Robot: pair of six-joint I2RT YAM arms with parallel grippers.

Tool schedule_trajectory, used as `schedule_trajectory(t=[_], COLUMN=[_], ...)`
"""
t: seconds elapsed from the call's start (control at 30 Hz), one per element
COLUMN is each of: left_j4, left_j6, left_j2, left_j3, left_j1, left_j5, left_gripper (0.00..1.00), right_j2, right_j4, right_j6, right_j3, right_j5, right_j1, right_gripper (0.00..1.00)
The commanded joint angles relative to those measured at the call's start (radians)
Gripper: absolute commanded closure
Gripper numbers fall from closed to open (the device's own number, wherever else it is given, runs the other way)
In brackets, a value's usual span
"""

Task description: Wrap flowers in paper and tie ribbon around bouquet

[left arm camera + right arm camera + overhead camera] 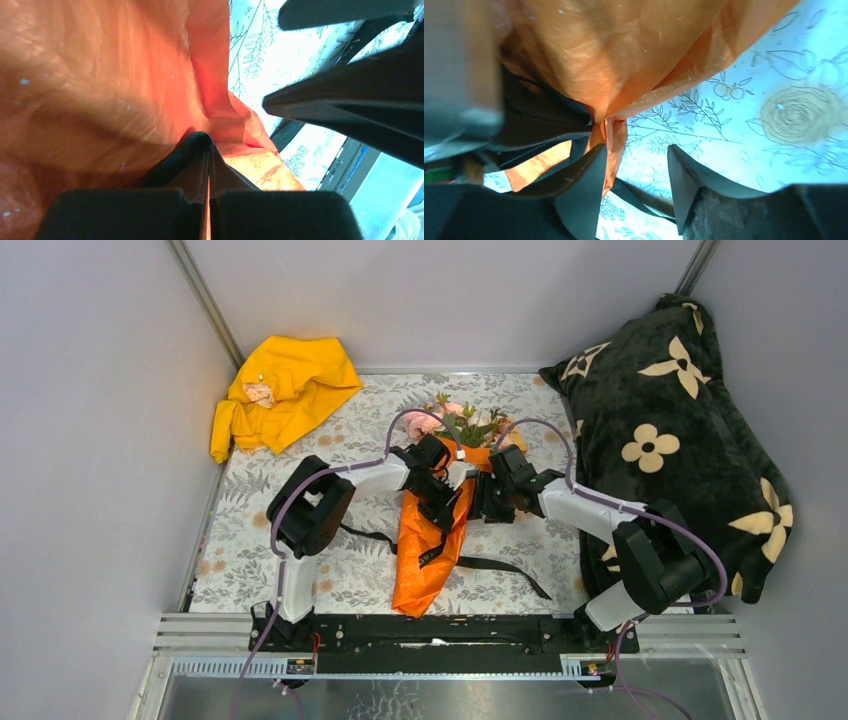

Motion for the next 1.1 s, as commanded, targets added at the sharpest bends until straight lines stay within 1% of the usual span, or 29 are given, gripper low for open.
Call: schedule_trajectory(t=[0.0, 0.1, 0.13, 0.17, 0.2, 0.23, 0.27, 0.3, 0.33, 0.4, 0.53, 0.6, 0.63, 0.77, 0.93, 1.07], left_j4=[0.034, 0.04, 0.041, 0.041, 0.042, 0.043, 0.043, 0.043, 0.043, 0.044, 0.044, 0.044, 0.044, 0.044, 0.049, 0.05], left_j6=[0.003, 0.001, 0.001, -0.001, 0.0, 0.0, 0.0, 0.0, -0.001, 0.002, 0.001, 0.0, -0.001, -0.004, -0.004, -0.006], left_j2=[0.033, 0.033, 0.032, 0.03, 0.027, 0.026, 0.021, 0.017, 0.013, 0.006, -0.002, -0.001, -0.002, -0.007, -0.022, -0.028], left_j3=[-0.037, -0.042, -0.044, -0.045, -0.046, -0.046, -0.047, -0.048, -0.048, -0.053, -0.055, -0.054, -0.053, -0.055, -0.056, -0.055], left_j1=[-0.004, -0.004, -0.004, -0.004, -0.004, -0.004, -0.004, -0.004, -0.004, -0.004, -0.004, -0.004, -0.004, -0.004, -0.004, -0.004], left_j5=[-0.046, -0.049, -0.05, -0.049, -0.051, -0.053, -0.057, -0.058, -0.059, -0.059, -0.062, -0.059, -0.06, -0.062, -0.063, -0.061], left_gripper=[1.0, 1.0, 1.0, 1.0, 1.0, 1.0, 1.0, 1.0, 1.0, 1.0, 1.0, 1.0, 1.0, 1.0, 1.0, 1.0], right_j2=[-0.101, -0.189, -0.225, -0.266, -0.303, -0.334, -0.361, -0.382, -0.402, -0.446, -0.566, -0.594, -0.582, -0.502, -0.455, -0.418], right_j4=[-0.183, -0.275, -0.306, -0.341, -0.366, -0.401, -0.459, -0.487, -0.533, -0.539, -0.458, -0.401, -0.392, -0.384, -0.391, -0.355], right_j6=[-0.059, -0.048, -0.038, -0.016, 0.022, 0.066, 0.117, 0.182, 0.228, 0.317, 0.566, 0.64, 0.664, 0.663, 0.671, 0.669], right_j3=[0.099, 0.097, 0.093, 0.088, 0.084, 0.084, 0.085, 0.09, 0.092, 0.06, -0.102, -0.178, -0.203, -0.207, -0.238, -0.283], right_j5=[0.198, 0.307, 0.349, 0.403, 0.46, 0.505, 0.534, 0.539, 0.506, 0.418, 0.341, 0.302, 0.292, 0.252, 0.294, 0.325], right_j1=[0.032, 0.033, 0.032, 0.032, 0.032, 0.032, 0.033, 0.033, 0.032, 0.045, 0.108, 0.134, 0.14, 0.162, 0.173, 0.172], right_gripper=[0.42, 0.36, 0.32, 0.29, 0.22, 0.2, 0.1, 0.09, 0.08, 0.08, 0.08, 0.1, 0.11, 0.11, 0.11, 0.11])
